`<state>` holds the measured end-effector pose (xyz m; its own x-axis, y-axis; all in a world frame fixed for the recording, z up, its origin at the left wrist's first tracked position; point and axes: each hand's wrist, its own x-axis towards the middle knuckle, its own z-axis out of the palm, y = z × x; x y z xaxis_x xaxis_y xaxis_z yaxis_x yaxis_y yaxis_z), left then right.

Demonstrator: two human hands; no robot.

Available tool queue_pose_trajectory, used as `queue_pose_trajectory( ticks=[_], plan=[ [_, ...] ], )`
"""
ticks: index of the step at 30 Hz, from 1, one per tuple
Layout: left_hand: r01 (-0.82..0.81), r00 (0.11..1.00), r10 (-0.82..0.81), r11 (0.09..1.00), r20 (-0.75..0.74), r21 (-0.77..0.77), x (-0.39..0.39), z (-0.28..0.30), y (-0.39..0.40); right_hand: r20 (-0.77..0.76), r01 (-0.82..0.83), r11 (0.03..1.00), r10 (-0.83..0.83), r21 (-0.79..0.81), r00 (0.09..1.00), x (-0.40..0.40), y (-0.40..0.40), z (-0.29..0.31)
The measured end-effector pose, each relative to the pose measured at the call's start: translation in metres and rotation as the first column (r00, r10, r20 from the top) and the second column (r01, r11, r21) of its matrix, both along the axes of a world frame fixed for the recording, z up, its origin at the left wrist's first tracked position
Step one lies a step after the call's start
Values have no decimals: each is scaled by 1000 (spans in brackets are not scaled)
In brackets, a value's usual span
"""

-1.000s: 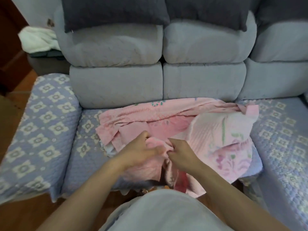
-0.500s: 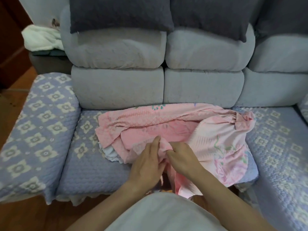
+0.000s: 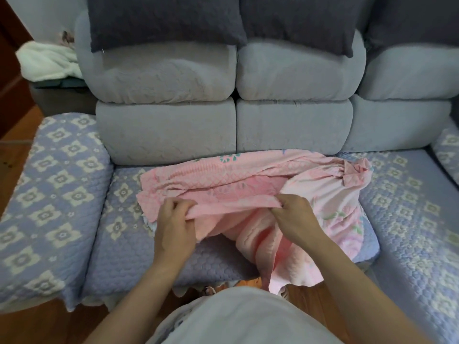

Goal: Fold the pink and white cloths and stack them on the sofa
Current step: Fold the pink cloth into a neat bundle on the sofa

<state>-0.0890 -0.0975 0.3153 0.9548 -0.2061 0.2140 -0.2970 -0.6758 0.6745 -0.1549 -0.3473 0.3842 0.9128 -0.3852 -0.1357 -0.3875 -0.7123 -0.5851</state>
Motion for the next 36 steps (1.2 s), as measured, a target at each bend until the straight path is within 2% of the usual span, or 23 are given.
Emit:
queue_pose_trajectory(
  ticks=[4,6,7,8,9,10,11,13,15,16,17,19,20,21,22,23,25,26,28,29,31,32,36],
  plan=[
    [-157,976,152,987,156,19,26,56,-2,67,68,998,-67,-11,996,11,1,14],
    [-220,972,205,965,111,144,40,82,-4,169,141,990,-137,-14,976,18,4,22],
    [-216,976,215,967,23,138,45,88,-7,247,186,982,-177,-15,953,20,8,25],
    [-189,974,189,982,-125,14,48,92,-10,313,213,977,-200,-9,929,20,13,26],
    [-185,943,97,948,-318,-258,49,96,-15,345,198,980,-189,9,919,18,19,22],
    [-229,886,-50,816,-460,-531,49,97,-19,333,127,991,-132,38,934,15,26,16],
    [-310,839,-157,648,-521,-696,48,94,-20,245,-3,997,-16,74,969,8,29,4],
    [-422,824,-182,433,-536,-796,47,81,-13,-92,-262,944,285,202,954,-12,28,-24],
    [-531,786,-116,377,-607,-759,49,67,2,-427,-362,915,403,178,810,-35,1,-63],
    [-533,790,-57,430,-611,-729,49,62,11,-524,-355,929,355,103,775,-43,-21,-79],
    [-502,804,-46,481,-593,-719,48,58,18,-553,-266,964,227,10,802,-49,-46,-88],
    [-420,820,-49,626,-570,-658,45,58,24,-421,147,979,-193,-139,886,-44,-96,-75],
    [-381,814,-49,707,-579,-596,41,59,24,-273,390,907,-420,-160,865,-33,-120,-57],
    [-366,794,-57,750,-605,-550,35,61,20,-96,583,803,-594,-122,799,-18,-135,-31],
    [-339,769,-110,766,-630,-547,27,63,13,72,693,719,-689,-51,721,-2,-140,4],
    [-311,735,-200,749,-648,-584,18,65,4,226,725,688,-712,37,665,13,-137,39],
    [-280,723,-338,654,-602,-703,4,66,-16,395,671,696,-709,256,584,37,-110,96],
    [-274,765,-315,630,-561,-727,0,68,-26,415,622,709,-703,333,578,44,-87,116],
    [-318,834,-202,584,-513,-747,-1,73,-38,424,510,791,-612,339,668,51,-41,123],
    [-387,825,-161,538,-541,-749,1,76,-42,417,447,834,-550,324,723,54,-19,114],
    [-526,734,-229,403,-639,-749,2,78,-50,381,333,893,-434,304,816,55,22,79],
    [-566,680,-291,376,-673,-734,-3,80,-53,372,271,913,-376,305,849,54,39,59],
    [-589,593,-371,406,-715,-699,-32,81,-60,326,32,963,-121,268,938,33,86,-3]
  ],
)
